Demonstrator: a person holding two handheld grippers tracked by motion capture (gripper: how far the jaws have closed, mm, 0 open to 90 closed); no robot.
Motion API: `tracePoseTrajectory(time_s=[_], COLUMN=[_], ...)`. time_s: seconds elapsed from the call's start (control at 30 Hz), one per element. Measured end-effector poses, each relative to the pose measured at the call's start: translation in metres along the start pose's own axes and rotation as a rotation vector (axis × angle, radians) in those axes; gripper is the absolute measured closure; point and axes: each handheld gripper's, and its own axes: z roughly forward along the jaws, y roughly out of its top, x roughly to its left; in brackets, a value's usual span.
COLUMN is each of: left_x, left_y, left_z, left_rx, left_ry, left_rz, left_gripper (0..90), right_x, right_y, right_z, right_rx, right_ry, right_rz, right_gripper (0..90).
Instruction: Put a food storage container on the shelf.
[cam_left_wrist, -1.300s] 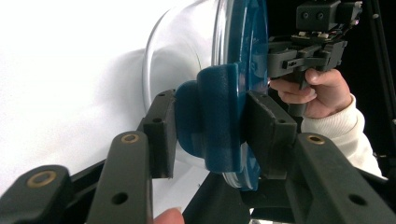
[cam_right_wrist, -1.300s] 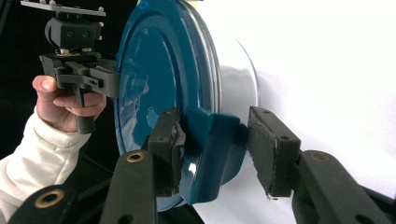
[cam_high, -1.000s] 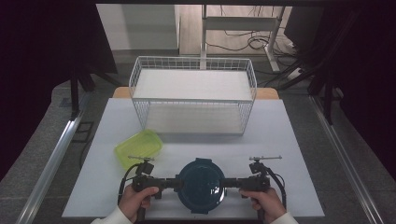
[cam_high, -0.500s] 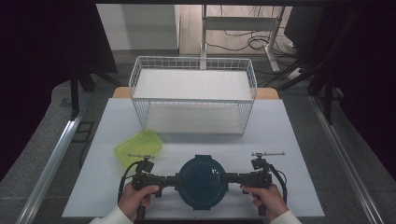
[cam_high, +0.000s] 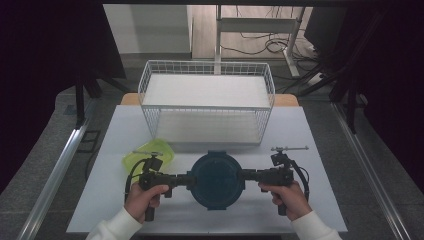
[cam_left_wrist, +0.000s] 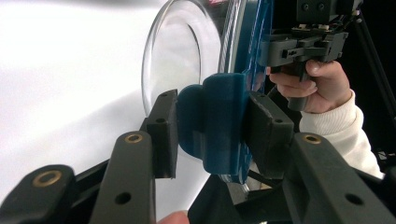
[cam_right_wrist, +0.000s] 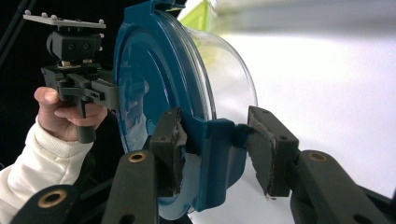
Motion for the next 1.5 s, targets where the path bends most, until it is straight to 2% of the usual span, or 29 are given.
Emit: tracePoseTrajectory(time_s=[0.23,0.57,0.77,0.93,1.0,1.2,1.5], left_x=[-0.015,-0.033,-0.044,-0.049,-0.049,-0.046,-0.023], left_y=[0.032,0.076,0.105,0.126,0.136,0.168,0.212], left_z=[-0.009,-0.025,-0.037,-0.042,-0.044,-0.047,-0.045], left_rx=[-0.033,-0.073,-0.082,-0.086,-0.085,-0.094,-0.083], left_ry=[-0.002,-0.002,0.011,0.007,0.007,0.003,0.014], left_rz=[0.047,0.101,0.144,0.165,0.178,0.181,0.156], left_gripper=[57.7,57.7,57.7,57.7,57.7,57.7,57.7], right_x=[0.017,0.039,0.051,0.059,0.061,0.061,0.039], right_y=[0.031,0.080,0.110,0.129,0.138,0.169,0.216], right_z=[-0.013,-0.027,-0.031,-0.036,-0.038,-0.038,-0.023], right_rx=[-0.038,-0.064,-0.084,-0.095,-0.097,-0.110,-0.111], right_ry=[-0.012,-0.025,-0.021,-0.027,-0.030,-0.033,-0.018], right_rz=[-0.051,-0.113,-0.149,-0.170,-0.177,-0.186,-0.148], right_gripper=[56.8,56.8,56.7,56.7,56.7,56.7,56.7])
